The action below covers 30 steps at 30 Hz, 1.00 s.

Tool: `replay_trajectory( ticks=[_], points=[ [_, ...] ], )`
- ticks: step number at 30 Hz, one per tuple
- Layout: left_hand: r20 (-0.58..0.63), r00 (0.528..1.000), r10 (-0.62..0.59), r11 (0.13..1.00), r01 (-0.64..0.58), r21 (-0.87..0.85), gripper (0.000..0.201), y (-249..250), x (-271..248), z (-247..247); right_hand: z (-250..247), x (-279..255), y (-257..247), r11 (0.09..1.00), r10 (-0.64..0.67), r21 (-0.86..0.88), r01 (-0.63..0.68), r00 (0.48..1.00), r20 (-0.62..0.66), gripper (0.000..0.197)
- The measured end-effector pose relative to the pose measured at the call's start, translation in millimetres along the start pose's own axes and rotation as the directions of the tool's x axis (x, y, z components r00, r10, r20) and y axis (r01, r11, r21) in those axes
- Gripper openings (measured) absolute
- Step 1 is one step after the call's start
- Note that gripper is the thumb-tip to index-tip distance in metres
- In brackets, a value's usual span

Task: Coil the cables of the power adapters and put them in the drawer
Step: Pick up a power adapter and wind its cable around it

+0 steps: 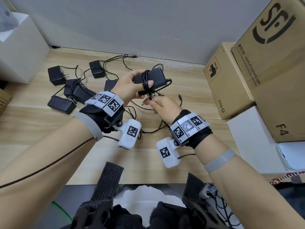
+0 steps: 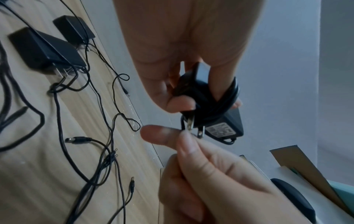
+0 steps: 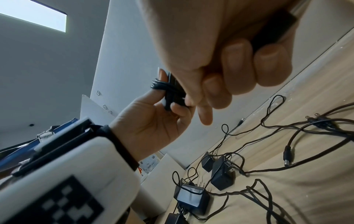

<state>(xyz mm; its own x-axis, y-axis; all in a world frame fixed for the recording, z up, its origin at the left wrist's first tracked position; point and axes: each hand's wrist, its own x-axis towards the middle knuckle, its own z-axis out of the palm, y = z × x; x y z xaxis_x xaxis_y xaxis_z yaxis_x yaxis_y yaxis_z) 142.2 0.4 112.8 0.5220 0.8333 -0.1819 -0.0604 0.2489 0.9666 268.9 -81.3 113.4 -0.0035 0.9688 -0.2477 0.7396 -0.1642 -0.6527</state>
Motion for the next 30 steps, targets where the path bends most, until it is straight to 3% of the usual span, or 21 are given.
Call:
replay_trajectory(
  ticks=[6, 9, 12, 16, 21, 26, 30],
  points=[
    [-0.067, 0.997, 0.036, 0.995, -0.029, 0.097, 0.034, 0, 2, 1, -3, -2, -1, 0.999, -0.029, -0.041, 0.029, 1.0, 0.006, 0.031],
    [-0.096, 0.994, 0.055, 0.984, -0.038, 0.172, 0.042, -2, 3, -4, -5, -5, -1, 0.997, -0.083, -0.006, 0.083, 0.993, -0.082, 0.022],
    [-0.092, 0.993, 0.079, 0.973, -0.056, 0.226, 0.045, -3, 2, -7, -9, -8, -3, 0.94, -0.054, 0.316, 0.129, 0.971, -0.233, 0.008],
    [-0.061, 0.995, 0.083, 0.978, -0.069, 0.198, 0.038, -3, 1, -4, -12, -7, -3, 0.778, -0.033, 0.609, 0.153, 0.979, -0.203, 0.025],
    [-0.069, 0.994, 0.082, 0.983, -0.069, 0.171, 0.041, -1, 1, 1, -14, -4, -2, 0.724, -0.047, 0.663, 0.192, 0.972, -0.231, 0.022],
    [-0.065, 0.997, 0.044, 0.994, -0.037, 0.1, 0.042, -2, 0, 6, -13, 2, -4, 0.81, -0.009, 0.547, 0.213, 0.936, -0.352, 0.027],
    [-0.036, 0.999, -0.004, 0.998, 0.007, 0.07, 0.046, -5, 2, 4, -13, 4, -8, 0.815, 0.025, 0.547, 0.192, 0.931, -0.364, 0.025]
  ],
)
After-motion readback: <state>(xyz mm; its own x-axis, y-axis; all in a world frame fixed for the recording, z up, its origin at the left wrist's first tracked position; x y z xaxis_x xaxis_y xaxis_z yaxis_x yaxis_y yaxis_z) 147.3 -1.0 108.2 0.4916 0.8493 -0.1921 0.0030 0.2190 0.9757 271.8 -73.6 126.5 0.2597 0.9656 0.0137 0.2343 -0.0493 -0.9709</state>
